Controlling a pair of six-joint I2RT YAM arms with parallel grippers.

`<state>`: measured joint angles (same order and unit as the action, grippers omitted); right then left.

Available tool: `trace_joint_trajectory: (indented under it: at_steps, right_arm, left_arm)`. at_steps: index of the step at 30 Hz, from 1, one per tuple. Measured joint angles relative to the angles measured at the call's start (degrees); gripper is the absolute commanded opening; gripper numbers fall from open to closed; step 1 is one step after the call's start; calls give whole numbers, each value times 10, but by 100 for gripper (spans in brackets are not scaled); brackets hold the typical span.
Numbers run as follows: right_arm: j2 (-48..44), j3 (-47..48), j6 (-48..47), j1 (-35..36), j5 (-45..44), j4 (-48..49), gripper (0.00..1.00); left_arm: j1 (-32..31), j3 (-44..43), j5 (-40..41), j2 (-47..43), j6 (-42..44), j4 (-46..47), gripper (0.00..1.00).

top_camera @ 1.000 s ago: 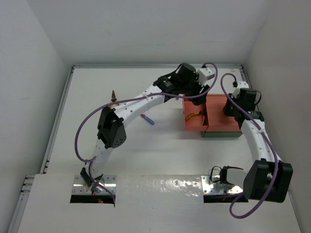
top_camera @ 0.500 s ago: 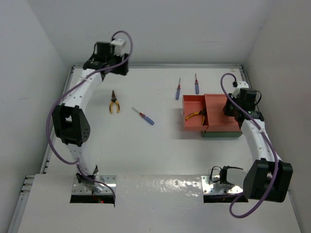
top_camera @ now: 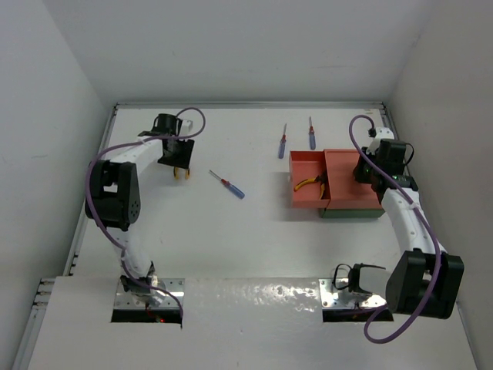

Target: Sort the tools into containers

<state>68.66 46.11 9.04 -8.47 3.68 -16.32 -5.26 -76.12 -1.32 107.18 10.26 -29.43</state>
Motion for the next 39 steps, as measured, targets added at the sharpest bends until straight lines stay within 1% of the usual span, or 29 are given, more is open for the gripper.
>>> trace_joint_trajectory:
  at_steps: [4, 8, 10, 12, 13, 21, 22, 24, 25, 33, 36, 39]
  right_arm:
    - [0, 0, 0, 0, 0, 0, 11]
    - [0, 0, 0, 0, 0, 0, 11]
    - [0, 0, 0, 0, 0, 0, 11]
    - [0, 0, 0, 0, 0, 0, 11]
    - [0, 0, 0, 0, 0, 0, 11]
    - [0, 0, 0, 0, 0, 0, 11]
    - [0, 0, 0, 0, 0, 0, 11]
    - [0, 0, 0, 0, 0, 0, 12]
    - [0, 0, 0, 0, 0, 0, 12]
    - [-3, -2, 0, 0, -1, 2, 12]
    - [-4, -5, 0, 0, -1, 5, 12]
    - [-4, -6, 0, 0, 0, 7, 12]
  left_arm:
    - [9, 0, 12, 9, 0, 10, 53]
    - [14, 1, 21, 9, 1, 18, 57]
    - [16, 1, 22, 9, 2, 22, 57]
    - [18, 1, 24, 11, 3, 24, 50]
    - [19, 1, 26, 13, 5, 27, 45]
    - [31, -3, 36, 72, 14, 52, 38]
    - [31, -4, 34, 75, 15, 57, 28]
    - [34, -5, 26, 78, 13, 61, 12]
    - [34, -7, 22, 80, 14, 62, 0]
    - [41, -9, -14, 76, 17, 61, 0]
    - [37, -10, -17, 57, 23, 40, 0]
    - [17, -31, -20, 12, 28, 12, 0]
